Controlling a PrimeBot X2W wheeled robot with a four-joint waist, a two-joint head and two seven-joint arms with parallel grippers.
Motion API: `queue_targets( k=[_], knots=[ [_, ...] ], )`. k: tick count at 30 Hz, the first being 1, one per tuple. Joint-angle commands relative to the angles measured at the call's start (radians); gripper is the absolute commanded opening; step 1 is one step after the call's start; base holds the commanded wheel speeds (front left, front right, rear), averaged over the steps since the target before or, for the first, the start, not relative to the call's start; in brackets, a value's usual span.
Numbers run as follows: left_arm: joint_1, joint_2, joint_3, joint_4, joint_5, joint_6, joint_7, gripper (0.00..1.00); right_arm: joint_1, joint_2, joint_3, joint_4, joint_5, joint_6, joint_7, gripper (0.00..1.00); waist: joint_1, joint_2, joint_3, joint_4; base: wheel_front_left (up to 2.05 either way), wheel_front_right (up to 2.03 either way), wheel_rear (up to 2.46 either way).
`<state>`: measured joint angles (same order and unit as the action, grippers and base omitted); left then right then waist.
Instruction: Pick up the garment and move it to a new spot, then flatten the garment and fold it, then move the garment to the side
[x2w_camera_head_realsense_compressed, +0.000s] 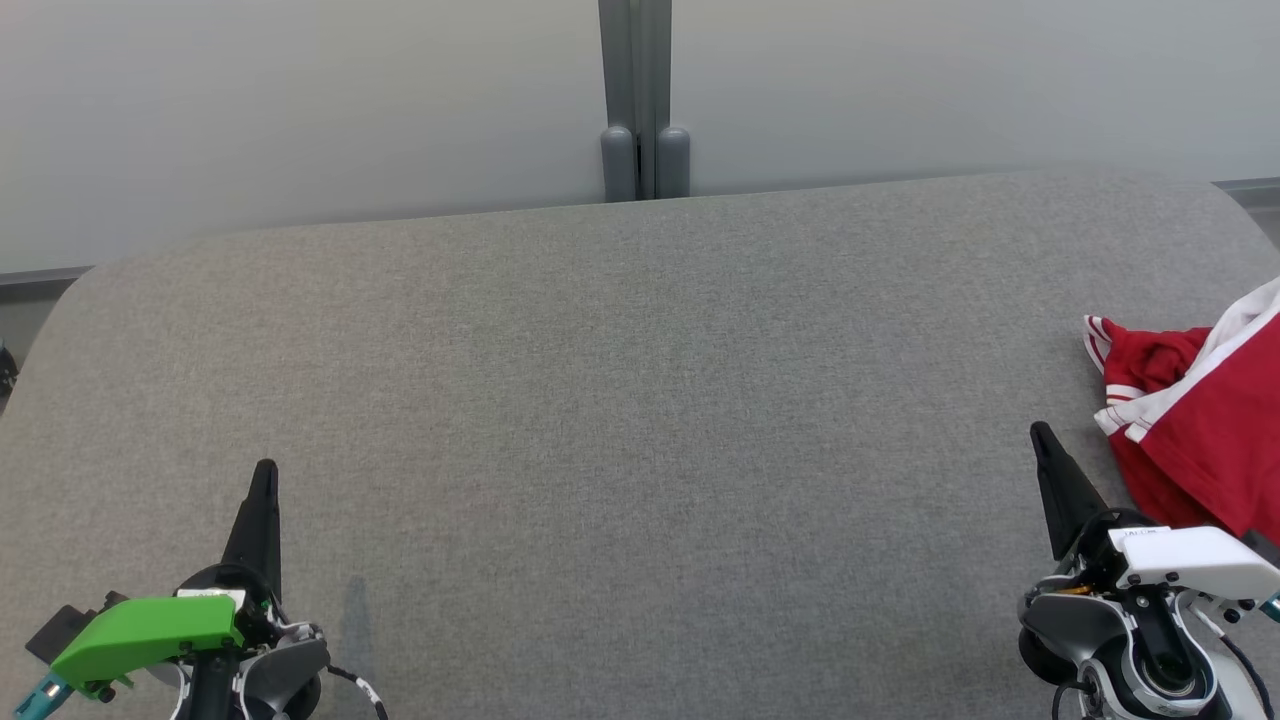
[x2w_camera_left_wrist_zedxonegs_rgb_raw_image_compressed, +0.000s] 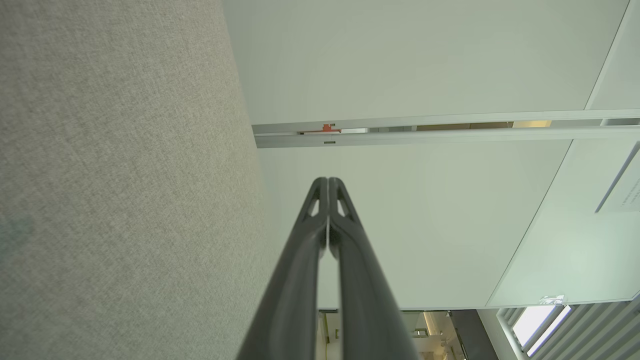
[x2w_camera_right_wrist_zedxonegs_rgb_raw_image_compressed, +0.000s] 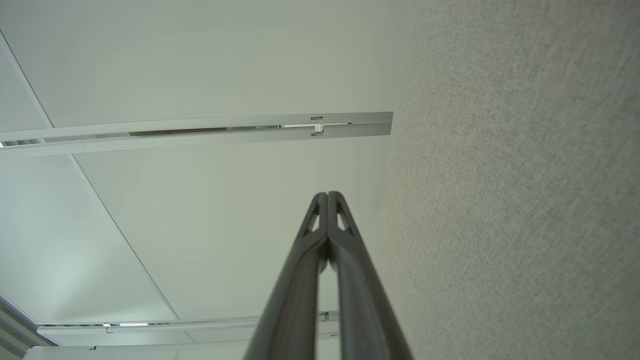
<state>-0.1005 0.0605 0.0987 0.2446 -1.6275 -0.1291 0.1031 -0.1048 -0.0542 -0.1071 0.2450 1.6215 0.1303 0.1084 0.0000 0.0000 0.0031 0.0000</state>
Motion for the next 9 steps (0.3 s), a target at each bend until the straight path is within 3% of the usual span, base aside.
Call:
queue_targets(
  k=[1,9],
  knots=[
    [-0.013,0.002,0.005,0.002,0.004,-0.006,0.001,0.0,-0.006,-0.001,-0.003,0.001,-0.006,0.001,0.003,0.0,0.0,0.0,0.0,0.0,0.0,0.0,0.0],
    [-0.013,0.001,0.006,0.002,0.006,-0.006,0.003,0.0,-0.006,0.0,-0.003,0.001,-0.006,0.001,0.005,0.0,0.0,0.0,0.0,0.0,0.0,0.0,0.0]
  ],
)
